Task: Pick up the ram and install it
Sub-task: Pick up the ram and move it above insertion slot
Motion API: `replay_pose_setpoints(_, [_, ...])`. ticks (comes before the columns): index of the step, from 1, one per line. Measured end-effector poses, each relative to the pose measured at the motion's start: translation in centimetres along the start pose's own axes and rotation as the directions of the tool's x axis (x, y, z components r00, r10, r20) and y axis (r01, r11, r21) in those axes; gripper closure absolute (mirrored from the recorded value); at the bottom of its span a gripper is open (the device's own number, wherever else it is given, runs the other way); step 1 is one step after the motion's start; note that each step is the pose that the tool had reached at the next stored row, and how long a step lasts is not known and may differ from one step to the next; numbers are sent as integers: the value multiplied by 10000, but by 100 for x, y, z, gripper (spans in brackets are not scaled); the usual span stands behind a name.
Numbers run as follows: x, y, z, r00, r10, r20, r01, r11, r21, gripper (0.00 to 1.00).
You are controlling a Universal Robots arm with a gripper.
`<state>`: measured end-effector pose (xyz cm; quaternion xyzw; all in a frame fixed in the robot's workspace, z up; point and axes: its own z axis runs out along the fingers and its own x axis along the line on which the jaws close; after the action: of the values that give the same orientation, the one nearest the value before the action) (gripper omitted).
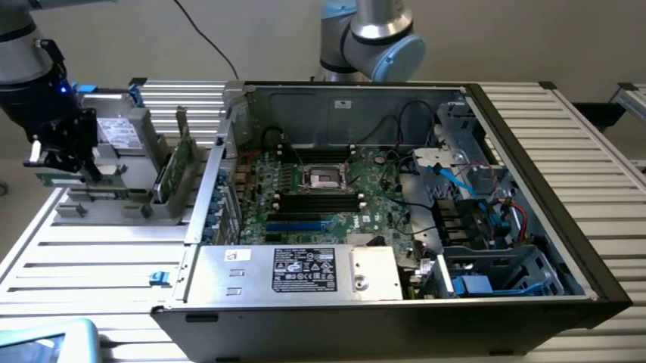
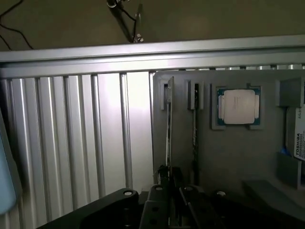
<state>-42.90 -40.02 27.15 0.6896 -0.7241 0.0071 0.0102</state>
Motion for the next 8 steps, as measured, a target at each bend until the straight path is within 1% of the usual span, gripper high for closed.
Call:
replay_pose_setpoints(2, [2, 0, -63, 10000, -55, 2, 55, 10000, 20, 85])
replay_pose_setpoints(8, [8, -11, -335, 10000, -92, 0, 92, 10000, 23, 85])
